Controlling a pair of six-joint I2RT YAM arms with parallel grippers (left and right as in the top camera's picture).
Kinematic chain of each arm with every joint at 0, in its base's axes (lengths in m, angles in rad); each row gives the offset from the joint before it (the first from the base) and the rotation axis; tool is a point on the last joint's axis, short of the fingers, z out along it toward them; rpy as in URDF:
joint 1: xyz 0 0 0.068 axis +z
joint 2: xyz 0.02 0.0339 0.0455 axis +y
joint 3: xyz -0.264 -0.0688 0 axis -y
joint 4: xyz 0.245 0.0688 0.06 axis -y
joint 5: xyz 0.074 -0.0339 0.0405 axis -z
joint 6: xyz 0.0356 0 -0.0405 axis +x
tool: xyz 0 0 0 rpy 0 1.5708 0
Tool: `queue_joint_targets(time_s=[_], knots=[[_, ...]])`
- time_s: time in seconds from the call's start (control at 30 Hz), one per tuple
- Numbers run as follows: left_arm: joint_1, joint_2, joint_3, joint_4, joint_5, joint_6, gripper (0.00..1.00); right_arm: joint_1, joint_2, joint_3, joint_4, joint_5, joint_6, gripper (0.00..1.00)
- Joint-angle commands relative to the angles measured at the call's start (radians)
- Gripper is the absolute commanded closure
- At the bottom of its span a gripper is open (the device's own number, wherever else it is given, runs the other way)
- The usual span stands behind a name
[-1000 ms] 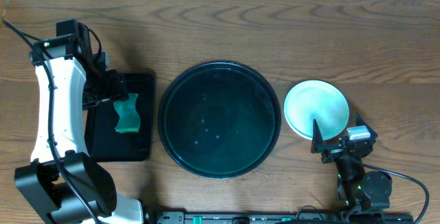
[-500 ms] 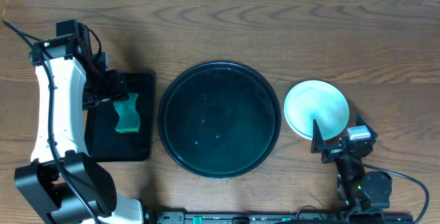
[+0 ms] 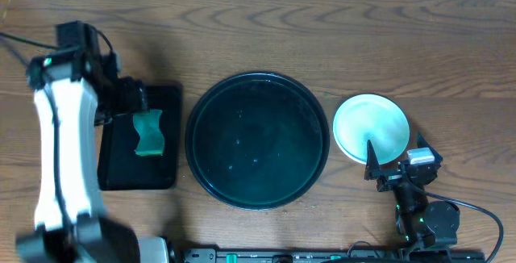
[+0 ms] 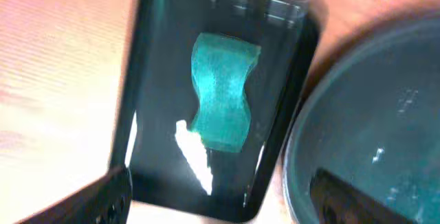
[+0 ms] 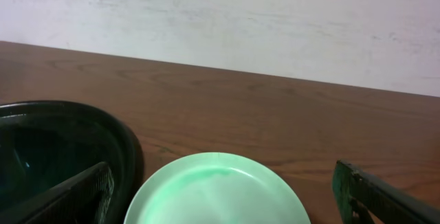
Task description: Clean dirty plates on tray and stack at the side
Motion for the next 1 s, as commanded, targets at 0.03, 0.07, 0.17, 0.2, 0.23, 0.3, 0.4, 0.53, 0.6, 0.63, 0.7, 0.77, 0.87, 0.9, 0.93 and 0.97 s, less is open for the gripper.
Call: queue_joint_targets(time_s=[0.03,0.07,0.17,0.2,0.23,0.3,0.4,0.53,0.6,0.63,0.7,0.77,0.87,0.9,0.93,0.97], knots=[[0.003,-0.253,-0.111,0.172,0.025,-0.004,0.17,0.011,-0.009,-0.003,-0.003,0.009,0.017,0.01],[0.003,-0.306,-0.150,0.215,0.025,-0.004,0.17,0.011,-0.009,-0.003,-0.003,0.010,0.017,0.01],[0.003,-0.447,-0.272,0.317,0.025,-0.004,0.17,0.011,-0.009,-0.003,-0.003,0.009,0.017,0.01],[0.002,-0.497,-0.322,0.350,0.029,-0.004,0.17,0.011,-0.009,-0.003,-0.003,0.009,0.017,0.01],[0.002,-0.544,-0.373,0.385,0.043,0.012,0.16,0.011,-0.009,-0.003,-0.003,0.010,0.017,0.01],[0.002,-0.650,-0.488,0.448,0.100,0.079,0.17,0.011,-0.009,-0.003,-0.003,0.010,0.017,0.01],[-0.013,-0.822,-0.682,0.571,0.130,0.134,0.16,0.011,-0.009,-0.003,-0.003,0.010,0.017,0.01],[-0.055,-1.008,-0.903,0.751,0.127,0.187,0.17,0.011,-0.009,-0.003,-0.003,0.009,0.017,0.01],[-0.081,-1.098,-1.010,0.847,0.106,0.194,0.16,0.011,-0.009,-0.003,-0.003,0.009,0.017,0.01],[-0.092,-1.142,-1.059,0.888,0.091,0.194,0.17,0.011,-0.009,-0.003,-0.003,0.010,0.017,0.01],[-0.109,-1.224,-1.151,0.959,0.072,0.194,0.16,0.011,-0.009,-0.003,-0.003,0.010,0.017,0.01],[-0.122,-1.298,-1.227,1.011,0.057,0.194,0.17,0.011,-0.009,-0.003,-0.003,0.009,0.017,0.01],[-0.125,-1.383,-1.311,1.040,0.051,0.194,0.16,0.011,-0.009,-0.003,-0.003,0.010,0.017,0.01],[-0.126,-1.402,-1.334,1.044,0.042,0.194,0.17,0.011,-0.009,-0.003,-0.003,0.010,0.017,0.01],[-0.126,-1.417,-1.354,1.048,0.037,0.194,0.17,0.011,-0.009,-0.003,-0.003,0.009,0.017,0.01],[-0.126,-1.431,-1.372,1.049,0.030,0.194,0.17,0.011,-0.009,-0.003,-0.003,0.010,0.017,0.01]])
